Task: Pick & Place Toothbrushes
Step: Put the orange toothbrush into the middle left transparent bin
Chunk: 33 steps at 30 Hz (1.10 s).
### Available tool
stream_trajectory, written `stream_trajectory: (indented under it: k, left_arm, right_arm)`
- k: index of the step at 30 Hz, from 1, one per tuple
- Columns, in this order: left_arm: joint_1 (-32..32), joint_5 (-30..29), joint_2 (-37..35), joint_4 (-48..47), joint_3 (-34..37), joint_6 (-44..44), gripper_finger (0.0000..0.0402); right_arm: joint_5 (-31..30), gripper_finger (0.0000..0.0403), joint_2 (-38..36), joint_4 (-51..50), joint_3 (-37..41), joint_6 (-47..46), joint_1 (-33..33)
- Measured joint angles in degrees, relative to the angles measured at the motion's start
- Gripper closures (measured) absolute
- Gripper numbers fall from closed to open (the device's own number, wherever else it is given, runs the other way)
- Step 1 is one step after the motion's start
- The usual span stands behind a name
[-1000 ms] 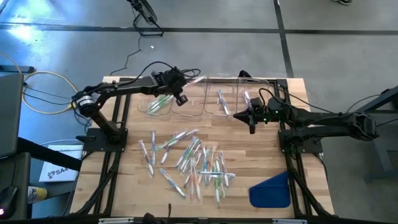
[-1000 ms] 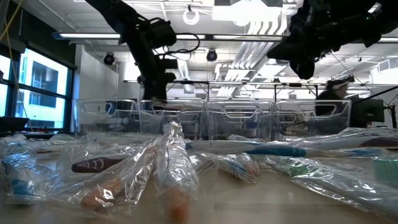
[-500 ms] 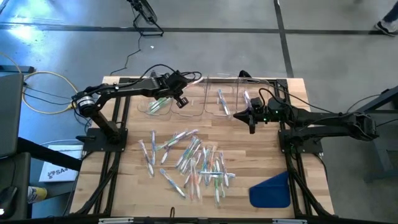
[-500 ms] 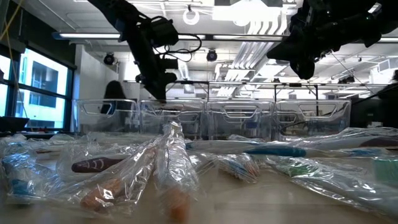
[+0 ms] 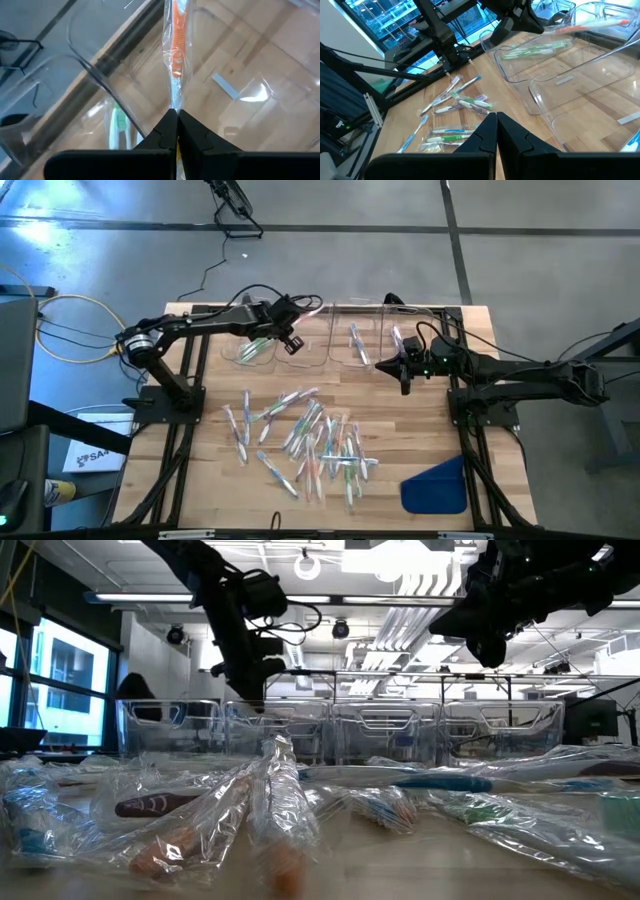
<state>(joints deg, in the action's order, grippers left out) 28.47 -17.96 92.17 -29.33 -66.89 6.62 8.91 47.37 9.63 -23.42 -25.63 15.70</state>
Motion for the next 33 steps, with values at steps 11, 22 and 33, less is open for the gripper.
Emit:
stream_trajectory:
  k: [11,22,33]
  left_arm:
    - [0.0,3.7,4.4,2.4,0.0,1.7,0.0401]
    - [0.0,4.9,5.4,3.0,-0.1,1.1,0.0395]
    - [0.0,5.6,5.3,3.1,-0.1,-2.7,0.031]
  right_arm:
    - [0.2,0.0401,0.0,-0.7,0.0,-0.2,0.0]
    - [0.0,0.0401,0.0,-1.3,0.0,-0.1,0.0]
    - [0.0,0.0401,0.0,-1.3,0.0,-0.1,0.0]
